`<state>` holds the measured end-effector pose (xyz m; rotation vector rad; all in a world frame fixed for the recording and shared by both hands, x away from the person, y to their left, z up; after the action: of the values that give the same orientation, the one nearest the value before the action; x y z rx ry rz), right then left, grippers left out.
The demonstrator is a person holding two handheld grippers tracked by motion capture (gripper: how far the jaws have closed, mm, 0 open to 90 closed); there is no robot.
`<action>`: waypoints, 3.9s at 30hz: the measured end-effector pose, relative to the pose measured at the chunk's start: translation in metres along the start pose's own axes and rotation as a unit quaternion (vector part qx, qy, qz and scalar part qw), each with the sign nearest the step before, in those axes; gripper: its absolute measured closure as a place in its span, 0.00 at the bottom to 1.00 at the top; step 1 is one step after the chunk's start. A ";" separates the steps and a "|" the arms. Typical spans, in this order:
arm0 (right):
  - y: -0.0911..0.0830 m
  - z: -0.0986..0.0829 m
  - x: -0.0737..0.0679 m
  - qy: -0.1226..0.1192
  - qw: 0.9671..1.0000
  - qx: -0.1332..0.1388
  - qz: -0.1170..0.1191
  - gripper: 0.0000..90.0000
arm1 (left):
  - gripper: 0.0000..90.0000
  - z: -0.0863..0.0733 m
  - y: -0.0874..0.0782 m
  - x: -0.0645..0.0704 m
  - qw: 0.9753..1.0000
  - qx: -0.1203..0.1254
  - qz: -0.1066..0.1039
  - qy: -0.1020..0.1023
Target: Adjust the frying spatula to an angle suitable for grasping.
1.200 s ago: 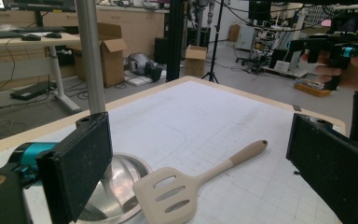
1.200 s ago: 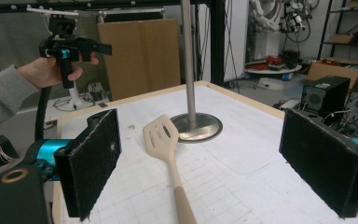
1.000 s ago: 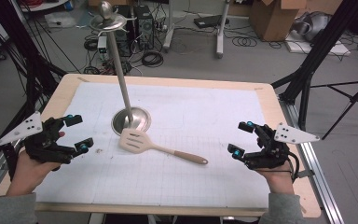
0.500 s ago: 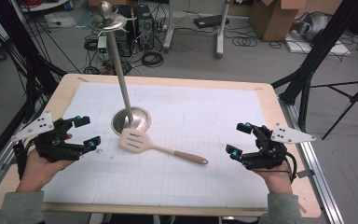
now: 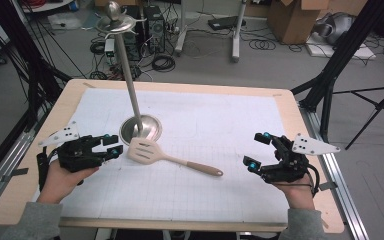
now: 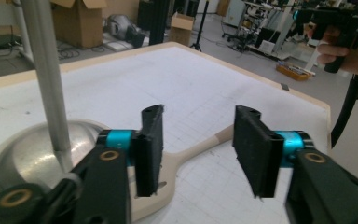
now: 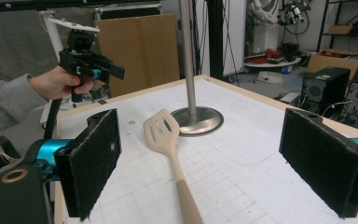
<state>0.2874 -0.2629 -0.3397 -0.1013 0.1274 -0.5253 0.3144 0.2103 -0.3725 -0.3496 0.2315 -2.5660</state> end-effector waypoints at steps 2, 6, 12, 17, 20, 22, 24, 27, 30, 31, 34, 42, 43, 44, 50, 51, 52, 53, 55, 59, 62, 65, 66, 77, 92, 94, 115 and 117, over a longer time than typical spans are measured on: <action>0.001 0.000 0.000 -0.004 1.000 -0.001 0.002 0.13 | 0.69 -0.003 0.005 0.001 1.000 -0.009 -0.001 0.006; 0.002 0.000 -0.001 -0.006 1.000 -0.002 0.005 0.13 | 0.79 -0.006 0.010 0.002 1.000 -0.019 -0.004 0.014; 0.007 0.000 -0.004 -0.007 1.000 -0.007 0.011 0.13 | 0.92 -0.012 0.024 0.000 0.999 -0.039 -0.006 0.027; 0.008 0.000 -0.004 -0.008 1.000 -0.010 0.014 0.13 | 0.97 -0.013 0.033 0.001 0.998 -0.049 -0.010 0.034; 0.008 0.000 -0.004 -0.006 1.000 -0.010 0.017 0.13 | 0.98 -0.014 0.039 0.000 0.998 -0.057 -0.012 0.031; 0.008 -0.001 -0.005 -0.006 1.000 -0.011 0.019 0.13 | 0.99 -0.014 0.047 0.001 0.998 -0.056 -0.012 0.036; 0.009 -0.001 -0.005 -0.007 1.000 -0.011 0.019 0.13 | 0.99 -0.015 0.050 0.001 0.998 -0.058 -0.012 0.038; 0.009 -0.001 -0.005 -0.007 1.000 -0.011 0.020 0.13 | 0.99 -0.017 0.059 -0.001 0.997 -0.064 -0.011 0.034; 0.009 -0.001 -0.004 -0.007 1.000 -0.012 0.020 0.13 | 0.99 -0.020 0.070 -0.002 0.997 -0.068 -0.009 0.036; 0.009 0.000 -0.005 -0.007 1.000 -0.012 0.020 0.13 | 0.99 -0.021 0.077 -0.001 0.997 -0.069 -0.012 0.037; 0.009 0.000 -0.005 -0.006 1.000 -0.011 0.021 0.13 | 0.99 -0.022 0.083 -0.001 0.997 -0.071 -0.010 0.043; 0.012 0.000 -0.008 -0.008 0.999 -0.014 0.027 0.13 | 0.99 -0.025 0.101 -0.001 0.996 -0.075 -0.011 0.048; 0.013 0.000 -0.008 -0.007 0.999 -0.016 0.028 0.13 | 0.99 -0.026 0.102 -0.001 0.996 -0.076 -0.010 0.049; 0.013 0.000 -0.008 -0.007 0.999 -0.016 0.028 0.13 | 0.99 -0.026 0.103 -0.002 0.996 -0.078 -0.010 0.048; 0.015 0.000 -0.008 -0.008 0.999 -0.019 0.029 0.13 | 0.99 -0.031 0.109 -0.007 0.996 -0.083 0.000 0.040; 0.015 -0.001 -0.009 -0.005 0.999 -0.020 0.029 0.13 | 1.00 -0.032 0.111 -0.009 0.996 -0.085 0.001 0.039; 0.016 -0.001 -0.009 -0.007 0.999 -0.019 0.030 0.13 | 1.00 -0.032 0.111 -0.009 0.996 -0.085 0.001 0.039; 0.016 -0.001 -0.008 -0.008 0.999 -0.018 0.030 0.13 | 1.00 -0.033 0.113 -0.010 0.996 -0.084 0.004 0.037; 0.016 -0.001 -0.008 -0.008 0.999 -0.020 0.030 0.13 | 1.00 -0.033 0.114 -0.010 0.996 -0.085 0.004 0.040; 0.016 -0.001 -0.008 -0.009 0.999 -0.019 0.031 0.13 | 1.00 -0.036 0.118 -0.009 0.995 -0.092 0.005 0.049; 0.016 -0.001 -0.009 -0.006 0.999 -0.021 0.032 0.13 | 1.00 -0.038 0.122 -0.008 0.994 -0.095 0.005 0.048; 0.017 -0.001 -0.009 -0.007 0.999 -0.021 0.032 0.13 | 1.00 -0.039 0.126 -0.007 0.994 -0.095 0.005 0.047; 0.017 -0.001 -0.008 -0.008 0.999 -0.020 0.033 0.13 | 1.00 -0.039 0.128 -0.006 0.995 -0.093 0.005 0.047; 0.020 -0.002 -0.007 -0.005 0.999 -0.022 0.037 0.13 | 1.00 -0.039 0.146 -0.002 0.991 -0.118 0.002 0.054; 0.018 -0.001 -0.007 -0.005 0.999 -0.016 0.039 0.13 | 1.00 -0.048 0.164 -0.001 0.985 -0.156 0.013 0.066; 0.018 -0.001 -0.007 -0.007 0.999 -0.015 0.034 0.13 | 1.00 -0.049 0.164 -0.002 0.985 -0.161 0.014 0.066; 0.017 0.000 -0.007 -0.006 0.999 -0.011 0.038 0.13 | 1.00 -0.059 0.171 -0.003 0.978 -0.194 0.030 0.072; 0.017 0.000 -0.008 -0.004 0.999 -0.012 0.038 0.13 | 1.00 -0.059 0.170 -0.003 0.977 -0.198 0.031 0.069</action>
<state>0.2889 -0.2448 -0.3415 -0.1222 0.1303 -0.4481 0.3820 0.0744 -0.4682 -0.3029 0.7983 -2.4744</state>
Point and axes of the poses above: each handheld gripper's, and its own axes: y roughly forward along the jaws, z roughly out of its top, x roughly to its right, the point moved 4 cm from there along y, roughly forward along the jaws, and after that the axes turned 1 degree about -y, right-handed, at the moved point
